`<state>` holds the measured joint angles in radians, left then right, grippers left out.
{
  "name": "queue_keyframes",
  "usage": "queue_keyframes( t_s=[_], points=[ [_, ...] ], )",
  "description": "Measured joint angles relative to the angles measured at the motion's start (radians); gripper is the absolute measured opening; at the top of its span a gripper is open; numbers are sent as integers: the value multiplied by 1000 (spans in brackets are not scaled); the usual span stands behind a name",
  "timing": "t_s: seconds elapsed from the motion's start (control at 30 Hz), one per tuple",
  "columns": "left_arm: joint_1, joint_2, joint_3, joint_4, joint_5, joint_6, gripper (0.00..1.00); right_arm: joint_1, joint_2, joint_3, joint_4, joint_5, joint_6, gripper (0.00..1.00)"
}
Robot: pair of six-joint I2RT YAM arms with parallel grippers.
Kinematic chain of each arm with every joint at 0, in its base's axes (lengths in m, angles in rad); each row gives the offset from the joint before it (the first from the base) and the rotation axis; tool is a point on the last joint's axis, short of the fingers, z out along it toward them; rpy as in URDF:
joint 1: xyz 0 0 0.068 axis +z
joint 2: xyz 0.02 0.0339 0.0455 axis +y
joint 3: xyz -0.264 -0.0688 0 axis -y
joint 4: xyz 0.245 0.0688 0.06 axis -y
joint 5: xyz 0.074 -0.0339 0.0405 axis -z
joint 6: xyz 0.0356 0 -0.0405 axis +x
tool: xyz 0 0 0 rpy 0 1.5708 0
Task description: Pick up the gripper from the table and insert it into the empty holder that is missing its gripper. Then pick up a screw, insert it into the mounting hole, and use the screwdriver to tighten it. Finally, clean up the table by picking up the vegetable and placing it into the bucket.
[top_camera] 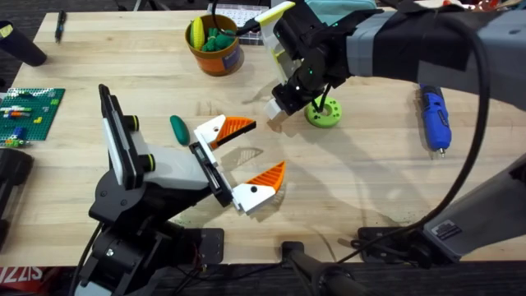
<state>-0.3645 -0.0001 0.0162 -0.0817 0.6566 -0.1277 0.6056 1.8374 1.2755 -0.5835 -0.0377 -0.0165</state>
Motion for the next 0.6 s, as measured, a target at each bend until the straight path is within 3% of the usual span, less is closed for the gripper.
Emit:
queue_keyframes(
  t_s=[0.37,0.6],
  points=[
    [0,1,0,4,-1,-2,986,-13,-14,17,-36,-57,47,448],
    [0,1,0,4,-1,-3,986,-52,-126,40,-168,-8,68,448]
  ],
)
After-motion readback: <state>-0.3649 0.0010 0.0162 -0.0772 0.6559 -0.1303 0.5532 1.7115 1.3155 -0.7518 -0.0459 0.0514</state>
